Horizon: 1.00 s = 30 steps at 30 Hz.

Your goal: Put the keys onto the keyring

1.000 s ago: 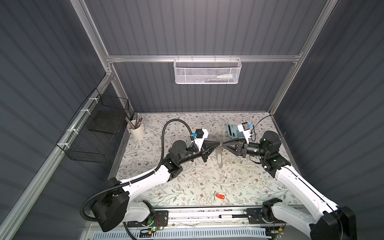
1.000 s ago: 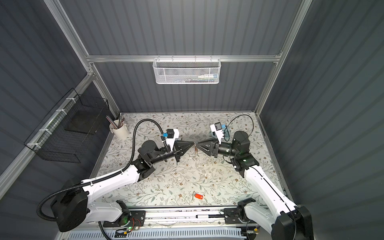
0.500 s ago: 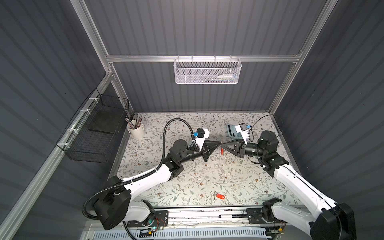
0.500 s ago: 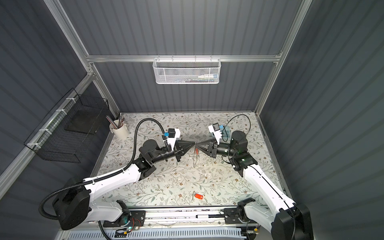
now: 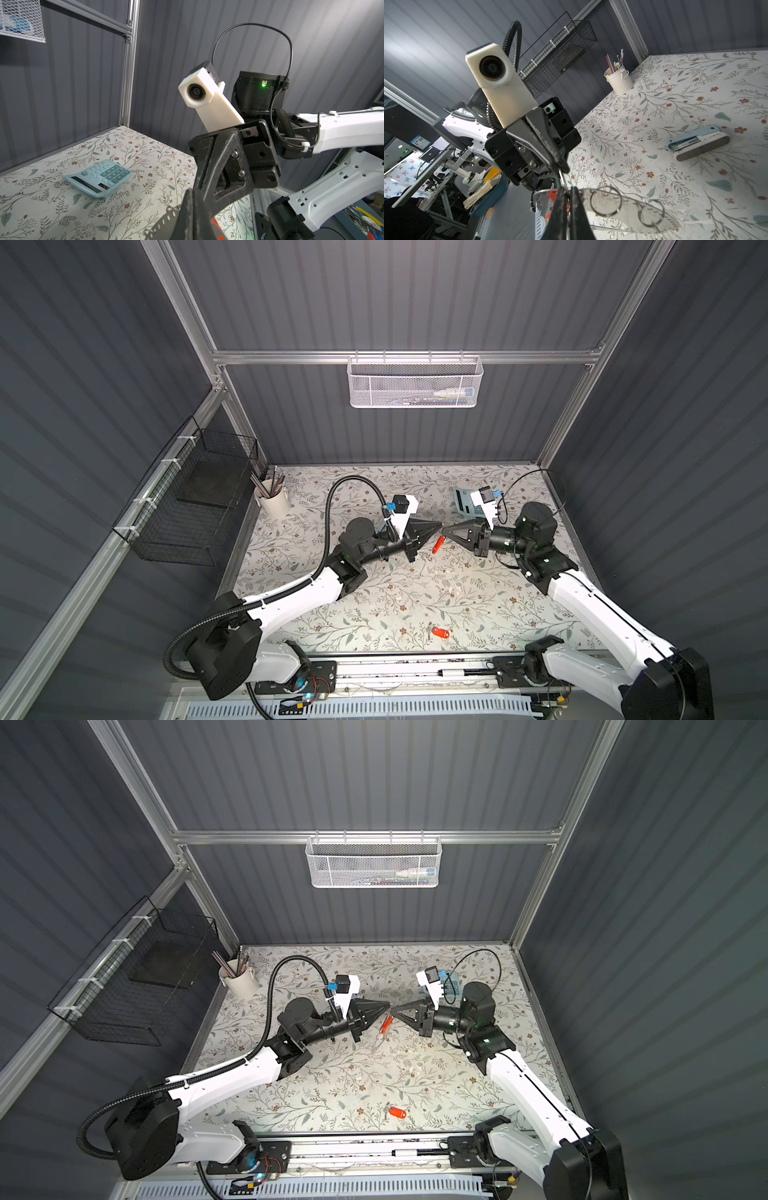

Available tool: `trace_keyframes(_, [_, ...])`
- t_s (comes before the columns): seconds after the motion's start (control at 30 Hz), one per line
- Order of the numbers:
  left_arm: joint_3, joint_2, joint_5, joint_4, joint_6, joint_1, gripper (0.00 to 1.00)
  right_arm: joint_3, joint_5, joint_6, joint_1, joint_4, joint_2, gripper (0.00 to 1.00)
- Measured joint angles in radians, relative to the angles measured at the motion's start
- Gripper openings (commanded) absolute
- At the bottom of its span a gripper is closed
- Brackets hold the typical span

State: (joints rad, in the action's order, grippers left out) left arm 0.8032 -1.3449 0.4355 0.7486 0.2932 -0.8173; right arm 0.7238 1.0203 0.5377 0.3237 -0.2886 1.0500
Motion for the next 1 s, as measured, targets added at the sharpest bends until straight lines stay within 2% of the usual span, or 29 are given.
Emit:
trace_keyframes(0.13, [0.021, 0.001, 0.007, -0.061, -0.001, 0.009, 0.0, 0.0, -0.014, -0.047, 0.0, 0.025, -0.002, 0.0])
trace_keyframes(0.37, [0.069, 0.032, 0.063, -0.253, -0.035, 0.043, 0.12, 0.0, -0.023, -0.15, 0.012, 0.07, -0.002, 0.0])
trace_keyframes(0.53, [0.125, 0.06, 0.101, -0.399, -0.077, 0.097, 0.3, -0.011, -0.063, -0.222, 0.005, 0.104, -0.002, 0.0])
trace_keyframes(0.63, [0.161, 0.084, 0.114, -0.496, -0.122, 0.112, 0.51, -0.011, -0.075, -0.253, 0.005, 0.118, -0.002, 0.0])
trace_keyframes(0.73, [0.197, 0.1, 0.127, -0.598, -0.171, 0.118, 0.63, -0.011, -0.082, -0.275, 0.005, 0.122, 0.001, 0.0])
trace_keyframes(1.0, [0.454, 0.079, 0.138, -1.06, -0.453, 0.126, 0.63, -0.011, -0.106, -0.373, 0.005, 0.153, -0.002, 0.0])
